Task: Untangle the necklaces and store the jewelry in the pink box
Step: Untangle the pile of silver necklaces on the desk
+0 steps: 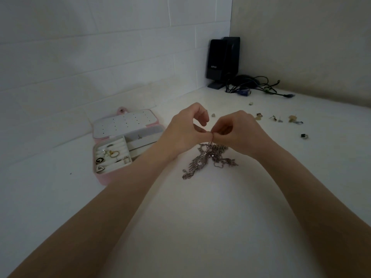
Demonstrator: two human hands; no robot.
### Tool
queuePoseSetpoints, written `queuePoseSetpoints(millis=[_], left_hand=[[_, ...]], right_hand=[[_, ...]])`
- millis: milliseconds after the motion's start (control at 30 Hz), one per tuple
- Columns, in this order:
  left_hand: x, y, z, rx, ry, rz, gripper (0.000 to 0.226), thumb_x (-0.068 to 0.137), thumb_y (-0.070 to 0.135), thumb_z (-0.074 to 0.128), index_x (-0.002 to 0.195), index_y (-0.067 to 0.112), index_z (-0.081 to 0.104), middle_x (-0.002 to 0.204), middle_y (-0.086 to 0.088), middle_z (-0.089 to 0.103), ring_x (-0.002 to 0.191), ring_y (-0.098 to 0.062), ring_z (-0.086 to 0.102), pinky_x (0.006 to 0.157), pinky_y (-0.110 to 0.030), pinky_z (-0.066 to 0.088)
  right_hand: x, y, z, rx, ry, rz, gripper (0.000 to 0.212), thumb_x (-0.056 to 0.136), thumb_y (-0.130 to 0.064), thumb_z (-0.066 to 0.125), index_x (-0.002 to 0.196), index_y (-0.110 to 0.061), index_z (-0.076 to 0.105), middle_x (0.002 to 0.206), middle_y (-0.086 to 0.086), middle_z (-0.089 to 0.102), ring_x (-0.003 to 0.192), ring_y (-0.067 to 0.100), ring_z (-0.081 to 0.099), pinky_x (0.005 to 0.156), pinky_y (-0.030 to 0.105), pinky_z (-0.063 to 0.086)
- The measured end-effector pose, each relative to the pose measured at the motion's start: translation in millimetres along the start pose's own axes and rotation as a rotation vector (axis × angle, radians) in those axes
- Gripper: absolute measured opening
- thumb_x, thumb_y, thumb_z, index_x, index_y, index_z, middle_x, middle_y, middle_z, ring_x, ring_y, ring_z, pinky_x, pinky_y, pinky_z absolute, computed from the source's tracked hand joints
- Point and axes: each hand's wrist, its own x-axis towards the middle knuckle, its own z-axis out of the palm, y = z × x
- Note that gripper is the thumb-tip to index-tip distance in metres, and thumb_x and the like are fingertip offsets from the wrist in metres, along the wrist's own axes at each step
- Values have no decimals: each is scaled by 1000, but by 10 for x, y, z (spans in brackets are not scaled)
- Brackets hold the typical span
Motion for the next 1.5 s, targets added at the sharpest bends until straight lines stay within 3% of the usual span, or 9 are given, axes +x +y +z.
queuePoseSetpoints(millis=[167, 367, 600, 767, 900, 1067, 1300, 1400, 1500], left_hand=[[14, -10, -27, 18, 15, 1, 34, 70, -3, 70, 76, 25, 52, 91, 5, 55, 68, -11, 63, 65, -33, 53], [29, -11, -103, 38, 13, -25, 32, 72, 3, 75, 77, 26, 53, 88, 8, 55, 63, -5, 60, 59, -17, 46], [-13, 4, -147, -179, -71, -143, 28, 72, -2, 74, 89, 15, 59, 94, -1, 58, 72, -14, 56, 66, -19, 48], [14, 31, -88, -90, -82, -82, 30, 74, -2, 71, 81, 23, 56, 87, 6, 56, 70, -13, 55, 67, -24, 46], [12, 15, -49, -274, 0, -184, 27, 75, -5, 66, 79, 21, 56, 81, 6, 56, 65, -9, 51, 66, -21, 44], [13, 61, 10, -667, 24, -324, 25, 81, -12, 54, 81, 13, 53, 62, -1, 52, 45, -6, 43, 49, -15, 41], [37, 95, 55, -784, 144, -327, 26, 82, -13, 53, 74, 13, 51, 48, 4, 53, 46, -7, 42, 46, -12, 41], [24, 95, 70, -632, 151, -231, 25, 80, -10, 55, 75, 14, 52, 57, 4, 54, 47, -6, 45, 55, -15, 42], [5, 37, 35, -251, 72, -151, 24, 78, 0, 64, 81, 22, 55, 84, 2, 56, 62, -9, 51, 65, -23, 45]], right_hand=[[3, 27, -20, 84, 3, 45, 18, 77, -14, 69, 65, -28, 65, 61, -10, 62, 53, -1, 52, 52, 7, 39], [-29, 5, -54, 297, -71, 90, 2, 77, -16, 73, 76, -15, 72, 63, -4, 65, 50, -3, 51, 53, 10, 41], [-45, 36, -46, 469, -141, 168, 5, 80, -10, 67, 78, -5, 68, 62, 0, 58, 60, 10, 49, 64, 24, 42], [-37, 26, -11, 582, -185, 232, 10, 83, -4, 55, 77, 0, 61, 63, 3, 47, 58, 9, 44, 60, 24, 38], [-30, 16, 7, 719, -200, 243, 8, 85, -2, 52, 79, -3, 58, 62, 1, 46, 56, 7, 43, 60, 24, 37], [-21, 18, 25, 799, -164, 241, 12, 86, -2, 53, 75, -5, 57, 60, -2, 46, 55, 6, 43, 58, 21, 39], [-6, -5, 56, 882, -73, 210, 18, 84, 1, 57, 68, -7, 59, 58, 0, 47, 56, 11, 42, 59, 22, 38], [-11, 10, 47, 892, -43, 227, 17, 84, 1, 57, 68, -6, 60, 58, 1, 46, 56, 11, 41, 58, 23, 38], [-22, 18, 59, 826, -17, 229, 15, 84, 1, 55, 70, -3, 59, 55, 1, 46, 54, 11, 40, 56, 23, 36]])
